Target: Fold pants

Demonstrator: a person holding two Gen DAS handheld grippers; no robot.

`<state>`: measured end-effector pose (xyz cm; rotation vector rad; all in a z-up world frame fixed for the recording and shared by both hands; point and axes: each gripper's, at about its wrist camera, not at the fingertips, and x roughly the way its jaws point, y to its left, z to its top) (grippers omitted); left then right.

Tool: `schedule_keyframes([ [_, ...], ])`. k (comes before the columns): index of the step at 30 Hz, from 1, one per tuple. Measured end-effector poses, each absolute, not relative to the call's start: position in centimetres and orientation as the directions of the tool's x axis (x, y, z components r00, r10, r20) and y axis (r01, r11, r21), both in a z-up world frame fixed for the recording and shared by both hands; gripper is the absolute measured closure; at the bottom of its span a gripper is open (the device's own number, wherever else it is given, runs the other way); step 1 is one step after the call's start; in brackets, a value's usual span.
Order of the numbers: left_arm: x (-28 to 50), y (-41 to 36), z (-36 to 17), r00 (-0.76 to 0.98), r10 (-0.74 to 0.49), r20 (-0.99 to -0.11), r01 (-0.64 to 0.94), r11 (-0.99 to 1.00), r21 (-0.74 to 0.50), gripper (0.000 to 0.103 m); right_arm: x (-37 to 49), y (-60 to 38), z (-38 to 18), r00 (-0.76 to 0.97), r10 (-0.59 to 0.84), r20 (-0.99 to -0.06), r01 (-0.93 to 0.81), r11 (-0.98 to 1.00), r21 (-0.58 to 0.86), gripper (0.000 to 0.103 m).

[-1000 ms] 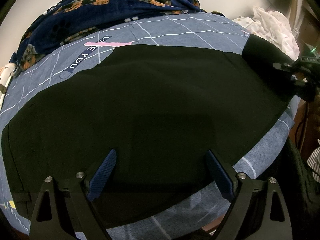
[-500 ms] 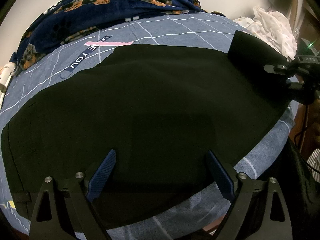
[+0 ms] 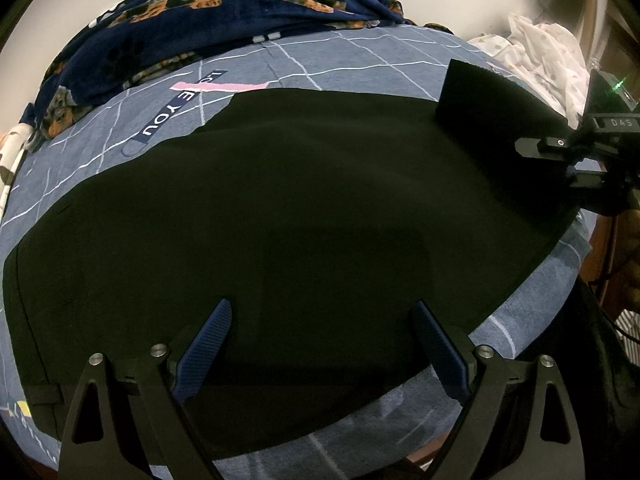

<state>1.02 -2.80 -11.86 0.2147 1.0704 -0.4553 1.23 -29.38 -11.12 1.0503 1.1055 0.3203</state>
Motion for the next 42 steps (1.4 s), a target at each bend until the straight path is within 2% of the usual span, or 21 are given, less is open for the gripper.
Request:
schedule_keyframes([
  [42, 1.1, -2.9, -11.8, 0.398, -0.251, -0.882, 0.459, 0.887, -0.045, 0.008, 2.4, -25.2, -11.0, 0.376, 0.687, -0.622, 0.209, 0.591, 0.779, 0.087],
])
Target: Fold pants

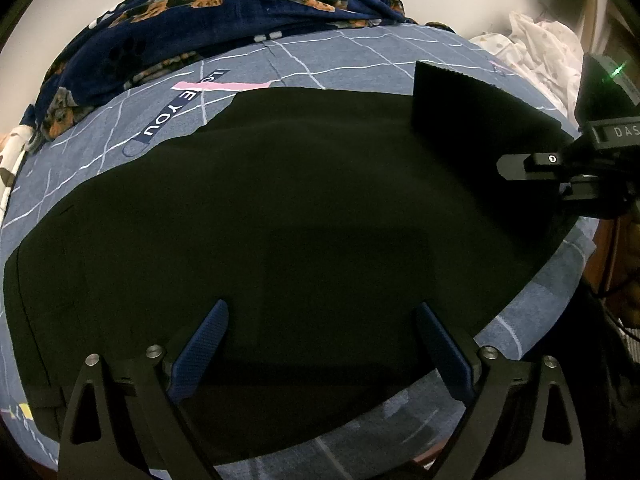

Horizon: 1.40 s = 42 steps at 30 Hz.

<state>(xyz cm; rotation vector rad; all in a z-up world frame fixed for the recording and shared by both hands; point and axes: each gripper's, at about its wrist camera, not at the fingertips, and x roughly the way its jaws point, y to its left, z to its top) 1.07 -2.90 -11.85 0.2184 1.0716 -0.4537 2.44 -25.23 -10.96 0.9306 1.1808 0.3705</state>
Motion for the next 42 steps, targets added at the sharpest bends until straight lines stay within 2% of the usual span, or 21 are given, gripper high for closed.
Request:
schedule_keyframes([
  [42, 1.4, -2.7, -11.7, 0.403, -0.232, -0.886, 0.442, 0.896, -0.034, 0.007, 2.4, -23.7, -11.4, 0.334, 0.667, -0.667, 0.194, 0.644, 0.740, 0.083],
])
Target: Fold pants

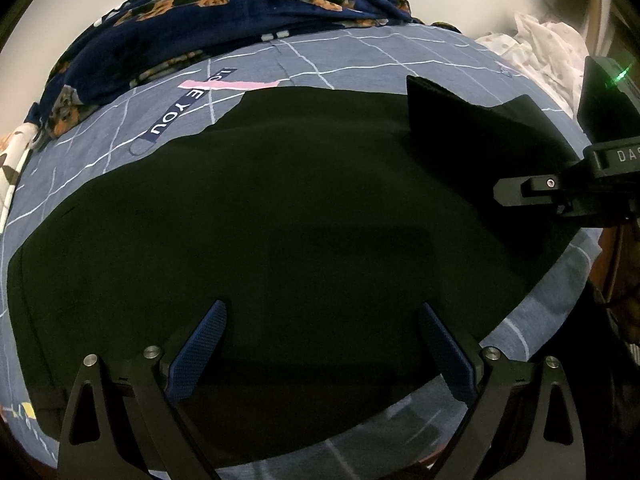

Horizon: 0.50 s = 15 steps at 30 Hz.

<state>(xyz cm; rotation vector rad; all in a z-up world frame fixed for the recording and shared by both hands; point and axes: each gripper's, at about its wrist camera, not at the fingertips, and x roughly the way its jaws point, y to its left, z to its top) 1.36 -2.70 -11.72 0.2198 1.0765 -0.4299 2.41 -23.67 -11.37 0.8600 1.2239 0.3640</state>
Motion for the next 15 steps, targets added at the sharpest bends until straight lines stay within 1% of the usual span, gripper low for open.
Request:
schedule_keyframes([
  [2, 1.37, -2.82, -11.70, 0.403, -0.231, -0.886, 0.442, 0.897, -0.033, 0.007, 2.43, -23.70, -11.42, 0.333, 0.668, -0.665, 0.194, 0.642, 0.742, 0.082],
  [6, 1.38, -2.71, -11.70, 0.403, -0.231, -0.886, 0.441, 0.897, -0.034, 0.007, 2.36, -23.58, -11.78, 0.324, 0.681, -0.657, 0.202, 0.628, 0.751, 0.075],
  [11, 1.47, -2.78, -11.69, 0.403, -0.229, -0.886, 0.439, 0.898, -0.032, 0.007, 2.34, -23.27, -11.75, 0.316, 0.686, -0.655, 0.201, 0.626, 0.753, 0.070],
  [15, 1.60, -2.64, -11.72, 0.403, -0.227, -0.887, 0.436, 0.899, -0.032, 0.007, 2.32, -23.11, -11.74, 0.308, 0.705, -0.638, 0.207, 0.605, 0.769, 0.060],
])
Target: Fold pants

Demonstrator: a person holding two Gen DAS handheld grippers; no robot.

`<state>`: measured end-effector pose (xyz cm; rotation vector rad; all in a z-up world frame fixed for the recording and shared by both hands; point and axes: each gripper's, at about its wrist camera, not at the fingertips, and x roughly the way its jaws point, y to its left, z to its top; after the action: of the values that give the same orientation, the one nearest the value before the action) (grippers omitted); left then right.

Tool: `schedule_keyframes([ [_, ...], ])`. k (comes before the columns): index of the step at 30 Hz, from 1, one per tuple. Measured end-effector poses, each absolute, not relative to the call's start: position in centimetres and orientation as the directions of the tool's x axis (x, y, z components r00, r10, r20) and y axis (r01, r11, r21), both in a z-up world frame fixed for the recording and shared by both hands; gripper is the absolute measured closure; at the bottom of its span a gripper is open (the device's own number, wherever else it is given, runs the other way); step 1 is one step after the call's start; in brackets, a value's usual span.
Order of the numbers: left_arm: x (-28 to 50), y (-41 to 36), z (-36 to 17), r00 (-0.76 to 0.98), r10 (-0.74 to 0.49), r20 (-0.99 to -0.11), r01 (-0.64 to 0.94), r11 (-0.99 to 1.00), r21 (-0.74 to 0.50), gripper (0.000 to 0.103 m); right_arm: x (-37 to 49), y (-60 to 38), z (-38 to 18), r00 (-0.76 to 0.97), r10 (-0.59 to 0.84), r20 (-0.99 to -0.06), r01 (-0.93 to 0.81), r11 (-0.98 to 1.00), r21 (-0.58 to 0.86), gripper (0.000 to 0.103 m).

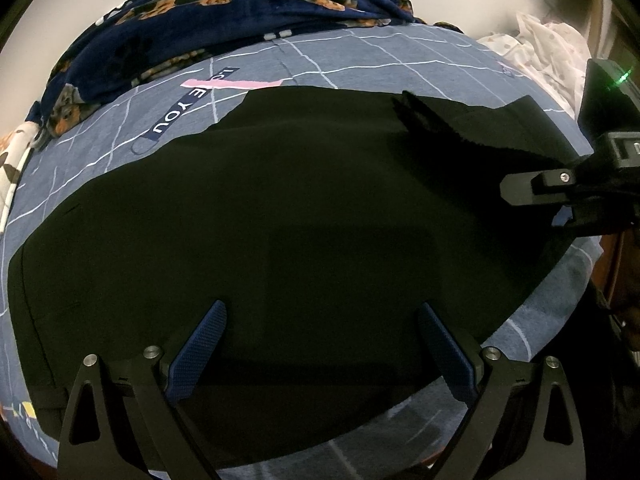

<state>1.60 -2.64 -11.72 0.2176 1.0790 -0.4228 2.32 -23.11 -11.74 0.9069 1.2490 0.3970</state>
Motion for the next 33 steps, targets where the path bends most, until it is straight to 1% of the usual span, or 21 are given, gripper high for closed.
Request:
schedule_keyframes([
  [4, 1.8, -2.5, -11.7, 0.403, -0.225, -0.887, 0.431, 0.902, -0.033, 0.007, 2.3, -22.9, -11.6, 0.301, 0.716, -0.630, 0.205, 0.596, 0.776, 0.052],
  [6, 1.8, -2.5, -11.7, 0.403, -0.223, -0.888, 0.428, 0.903, -0.033, 0.007, 2.1, -22.9, -11.7, 0.300, 0.724, -0.621, 0.211, 0.584, 0.784, 0.050],
  [8, 1.8, -2.5, -11.6, 0.403, -0.222, -0.888, 0.426, 0.904, -0.032, 0.007, 2.0, -23.0, -11.8, 0.301, 0.738, -0.604, 0.223, 0.561, 0.797, 0.048],
  [10, 1.8, -2.6, -11.6, 0.404, -0.220, -0.888, 0.424, 0.905, -0.031, 0.007, 1.9, -23.2, -12.0, 0.301, 0.759, -0.578, 0.236, 0.527, 0.816, 0.042],
  [12, 1.8, -2.6, -11.6, 0.404, -0.218, -0.888, 0.421, 0.906, -0.031, 0.007, 1.8, -23.2, -12.3, 0.296, 0.777, -0.555, 0.250, 0.498, 0.830, 0.040],
  [18, 1.9, -2.5, -11.5, 0.404, -0.219, -0.888, 0.415, 0.909, -0.035, 0.007, 1.5, -23.3, -12.5, 0.298, 0.794, -0.530, 0.259, 0.467, 0.846, 0.037],
  [21, 2.0, -2.4, -11.5, 0.404, -0.221, -0.888, 0.413, 0.910, -0.039, 0.007, 1.3, -23.8, -13.0, 0.314, 0.821, -0.478, 0.282, 0.400, 0.872, 0.033],
  [26, 2.0, -2.3, -11.5, 0.404, -0.222, -0.887, 0.411, 0.911, -0.041, 0.007, 0.6, -25.1, -13.1, 0.338, 0.847, -0.410, 0.287, 0.322, 0.902, 0.033],
  [29, 2.1, -2.1, -11.4, 0.405, -0.226, -0.886, 0.405, 0.913, -0.048, 0.007, -0.6, -27.2, -12.4, 0.394, 0.856, -0.335, 0.253, 0.249, 0.935, 0.033],
  [31, 2.2, -1.7, -11.3, 0.407, -0.233, -0.883, 0.392, 0.918, -0.062, 0.007, -1.6, -29.5, -11.4, 0.446, 0.841, -0.305, 0.218, 0.229, 0.949, 0.033],
  [33, 2.3, -1.4, -10.9, 0.414, -0.247, -0.876, 0.376, 0.923, -0.083, 0.007, -2.6, -32.6, -10.1, 0.511, 0.804, -0.303, 0.175, 0.248, 0.953, 0.033],
])
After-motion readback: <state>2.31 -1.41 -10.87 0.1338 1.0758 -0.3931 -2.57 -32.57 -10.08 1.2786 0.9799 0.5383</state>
